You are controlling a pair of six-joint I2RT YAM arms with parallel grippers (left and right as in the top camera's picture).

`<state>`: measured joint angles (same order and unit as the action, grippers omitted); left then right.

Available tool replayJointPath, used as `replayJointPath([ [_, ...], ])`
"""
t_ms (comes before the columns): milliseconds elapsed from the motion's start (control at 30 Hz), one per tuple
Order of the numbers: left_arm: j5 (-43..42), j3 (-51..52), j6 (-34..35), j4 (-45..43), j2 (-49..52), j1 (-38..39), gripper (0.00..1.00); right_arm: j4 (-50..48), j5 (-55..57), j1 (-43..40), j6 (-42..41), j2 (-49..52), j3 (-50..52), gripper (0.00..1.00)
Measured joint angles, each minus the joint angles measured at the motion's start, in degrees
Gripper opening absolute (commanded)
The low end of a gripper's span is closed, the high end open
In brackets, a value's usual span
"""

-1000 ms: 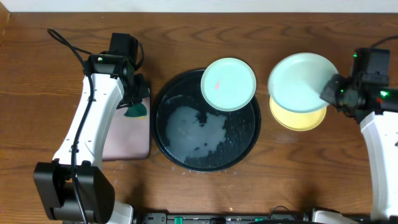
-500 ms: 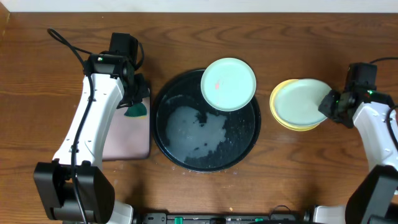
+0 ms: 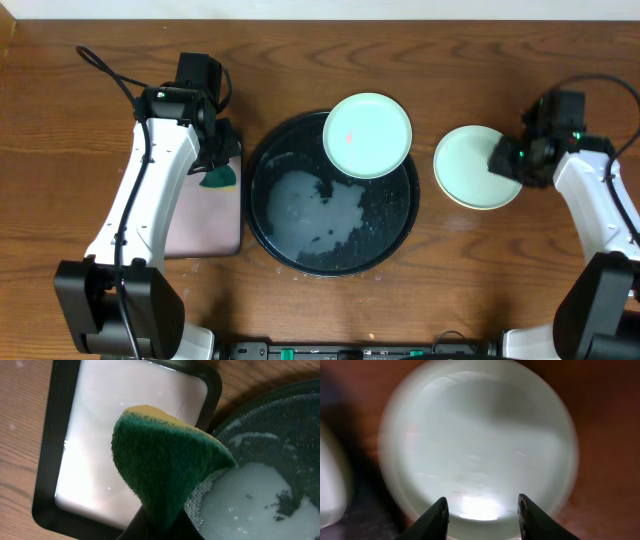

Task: Clean dirty plates on tray and stack at the side
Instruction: 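Lower the pale green plate onto the yellow plate and release, then move the right gripper to the last pale green plate and drag it center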

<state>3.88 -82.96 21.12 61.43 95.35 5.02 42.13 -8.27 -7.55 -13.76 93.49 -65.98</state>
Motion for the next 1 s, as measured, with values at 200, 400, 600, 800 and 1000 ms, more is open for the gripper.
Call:
replayJointPath([
  [200, 0.0, 0.0, 0.0, -0.2, 0.0, 0.0, 0.07, 0.6, -3.7, 6.7, 5.6, 0.7, -11.1, 0.49],
  [400, 0.0, 0.0, 0.0, -0.2, 0.0, 0.0, 0.07, 0.2, -5.1, 13.2, 8.9, 8.9, -21.4, 0.52],
  [600, 0.3, 0.0, 0.0, -0.3, 0.0, 0.0, 0.07, -0.3, -5.7, 15.9, 10.6, 22.0, -26.9, 0.52],
  [800, 0.4, 0.0, 0.0, -0.3, 0.0, 0.0, 0.07, -2.5, -5.9, 18.2, 11.4, 28.4, -27.0, 0.46],
  [1000, 0.6, 0.0, 0.0, -0.4, 0.0, 0.0, 0.08, -2.7, -6.2, 18.6, 11.7, 29.7, -27.0, 0.28],
])
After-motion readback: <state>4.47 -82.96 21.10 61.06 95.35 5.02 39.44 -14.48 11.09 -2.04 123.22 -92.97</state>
